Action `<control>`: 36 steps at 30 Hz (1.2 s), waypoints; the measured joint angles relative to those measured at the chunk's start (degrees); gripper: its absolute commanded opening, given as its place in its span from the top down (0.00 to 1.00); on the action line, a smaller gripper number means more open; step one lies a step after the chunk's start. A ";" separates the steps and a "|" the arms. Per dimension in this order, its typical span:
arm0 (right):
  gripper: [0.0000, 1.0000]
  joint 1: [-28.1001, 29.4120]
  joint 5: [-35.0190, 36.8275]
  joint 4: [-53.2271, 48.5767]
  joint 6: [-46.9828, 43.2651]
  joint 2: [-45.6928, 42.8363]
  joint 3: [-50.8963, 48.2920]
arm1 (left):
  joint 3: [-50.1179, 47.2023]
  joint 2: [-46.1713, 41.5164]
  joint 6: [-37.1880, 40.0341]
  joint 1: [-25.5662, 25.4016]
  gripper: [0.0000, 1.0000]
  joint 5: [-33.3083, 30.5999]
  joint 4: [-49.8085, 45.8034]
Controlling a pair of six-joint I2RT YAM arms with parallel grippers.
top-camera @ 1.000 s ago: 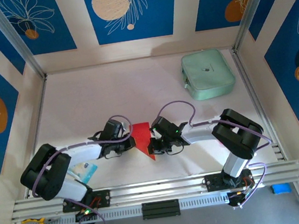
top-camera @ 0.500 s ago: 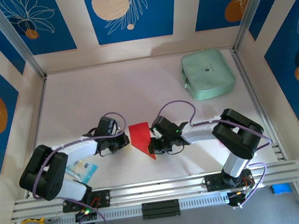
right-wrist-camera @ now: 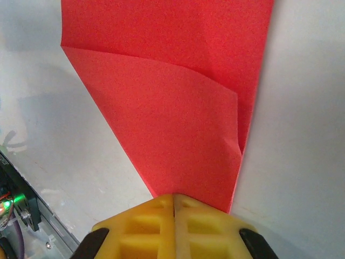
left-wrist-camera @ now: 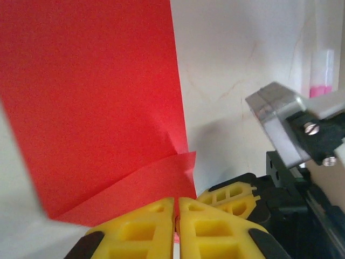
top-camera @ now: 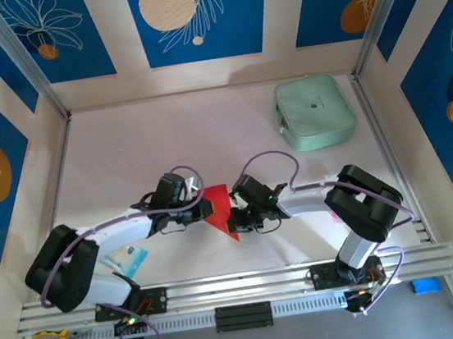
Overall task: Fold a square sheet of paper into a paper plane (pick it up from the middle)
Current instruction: Third fold the triangle at the center of the table.
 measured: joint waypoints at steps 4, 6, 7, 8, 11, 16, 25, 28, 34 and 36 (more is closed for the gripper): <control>1.00 -0.11 0.50 -0.63 -0.02 -0.85 -0.46 | 0.00 3.96 0.13 -0.79 0.91 -0.55 1.03; 1.00 -0.11 0.90 -1.40 -0.07 -1.31 -0.50 | 0.02 6.03 0.59 -0.79 0.93 -2.21 0.24; 1.00 -0.11 1.11 -1.84 -0.28 -1.55 -0.50 | 0.02 6.80 0.96 -0.79 0.93 -2.86 -0.11; 0.99 -0.13 1.27 -2.32 -0.50 -1.90 -0.50 | 0.04 7.37 1.11 -0.70 0.93 -2.80 -0.02; 0.98 -0.24 1.31 -3.54 -1.14 -3.06 -0.46 | 0.07 7.39 1.84 -0.72 0.94 -3.34 0.33; 0.97 -0.57 -1.09 -3.43 -2.25 -3.30 2.01 | 0.00 7.39 2.03 -0.72 0.94 -3.41 0.48; 0.96 -0.57 -3.67 -0.20 -2.36 5.73 6.78 | 0.02 7.39 2.69 -0.72 0.95 -3.54 0.44; 0.96 -0.57 -3.89 0.42 -2.32 6.14 6.12 | 0.02 7.37 2.89 -0.72 0.96 -3.61 0.44; 0.94 -0.55 -3.93 1.18 -2.32 1.75 1.25 | 0.02 7.37 2.89 -0.57 0.97 -3.76 0.44; 0.94 -0.48 -3.93 0.92 -2.16 0.07 -0.70 | 0.02 7.37 2.86 -0.50 0.98 -3.74 0.44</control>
